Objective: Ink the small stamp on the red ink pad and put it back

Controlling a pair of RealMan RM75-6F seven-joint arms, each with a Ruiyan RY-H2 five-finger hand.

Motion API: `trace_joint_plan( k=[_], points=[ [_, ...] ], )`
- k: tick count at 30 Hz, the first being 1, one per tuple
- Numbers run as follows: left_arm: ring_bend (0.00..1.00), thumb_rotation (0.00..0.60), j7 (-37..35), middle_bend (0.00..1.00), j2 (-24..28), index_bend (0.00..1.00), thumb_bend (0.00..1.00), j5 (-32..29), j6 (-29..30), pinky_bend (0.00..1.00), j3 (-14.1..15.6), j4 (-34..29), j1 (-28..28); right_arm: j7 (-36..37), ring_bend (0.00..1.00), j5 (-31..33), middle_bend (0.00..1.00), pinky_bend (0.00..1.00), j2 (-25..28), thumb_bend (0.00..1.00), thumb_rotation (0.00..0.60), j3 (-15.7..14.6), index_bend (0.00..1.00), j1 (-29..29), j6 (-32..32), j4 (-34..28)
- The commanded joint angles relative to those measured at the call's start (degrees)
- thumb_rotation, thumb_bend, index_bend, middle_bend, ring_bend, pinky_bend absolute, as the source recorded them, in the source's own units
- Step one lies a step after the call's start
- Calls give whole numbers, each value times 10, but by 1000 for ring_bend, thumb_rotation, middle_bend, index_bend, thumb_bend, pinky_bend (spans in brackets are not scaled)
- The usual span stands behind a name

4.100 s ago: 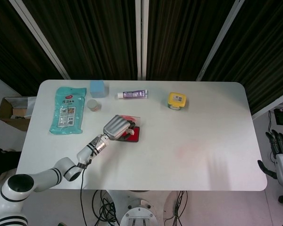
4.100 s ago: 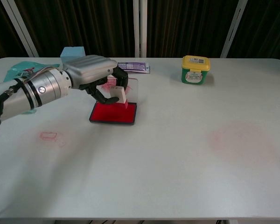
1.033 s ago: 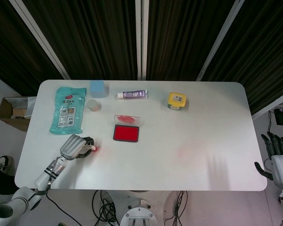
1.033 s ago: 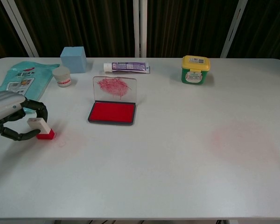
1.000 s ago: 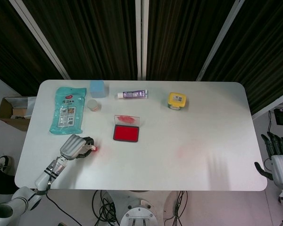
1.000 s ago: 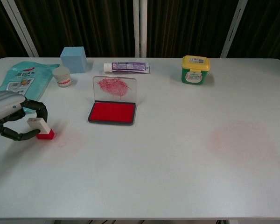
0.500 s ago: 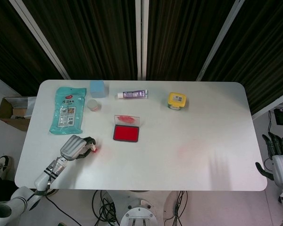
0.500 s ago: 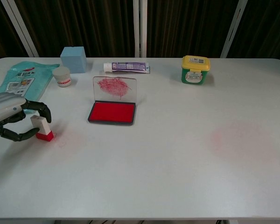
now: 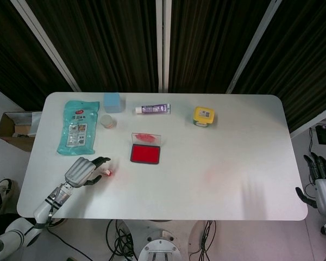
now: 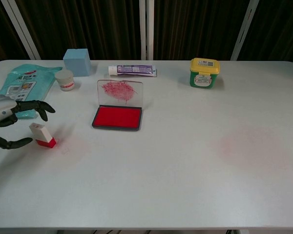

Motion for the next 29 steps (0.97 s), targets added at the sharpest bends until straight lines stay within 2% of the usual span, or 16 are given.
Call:
trace_joint_plan(
  k=[1,3,5,6,7,8,9,10,11,17,23,29],
  points=[
    [953,600,25,282,34,192,274,-17,21,1000,-10,-32,22,3,0,1,0,0,1,179,600,1,0,-1,2,0],
    [875,600,43,244,65,188,241,-38,19,975,-17,-60,36,5,0,1,0,0,2,179,600,1,0,-2,4,1],
    [643,600,68,159,116,147,204,-70,6,792,-24,-104,54,7,0,1,0,0,3,179,600,2,0,-3,6,2],
    [437,593,83,100,135,116,179,-85,11,591,-32,-124,62,8,0,1,0,0,3,179,600,2,0,-4,7,2],
    [255,498,104,57,154,95,150,-102,33,402,-47,-144,75,10,0,0,0,0,3,179,600,2,0,-4,8,3],
    [168,381,111,41,164,91,132,-111,54,309,-58,-156,86,10,0,0,0,0,2,179,600,3,0,-4,9,4],
    [106,201,110,31,173,90,113,-116,77,234,-67,-168,96,11,0,-1,0,0,1,179,600,3,0,-4,11,5],
    [88,47,99,32,186,90,104,-116,103,215,-74,-182,107,12,0,-2,0,0,-1,179,600,4,0,-4,13,7],
    [84,3,93,34,198,90,105,-115,117,211,-76,-193,115,13,0,-3,0,0,-3,179,600,4,0,-4,15,8],
    [84,0,96,85,286,91,108,-103,129,210,-68,-291,135,11,0,-12,0,0,-10,179,600,2,0,-2,14,10],
    [84,0,112,85,310,94,108,-105,94,211,-60,-321,138,9,0,-21,0,0,-13,179,600,-2,0,-1,15,12],
    [84,0,115,85,330,93,108,-100,94,211,-62,-330,146,9,0,-21,0,0,-13,179,600,-3,0,-2,15,16]
  ],
)
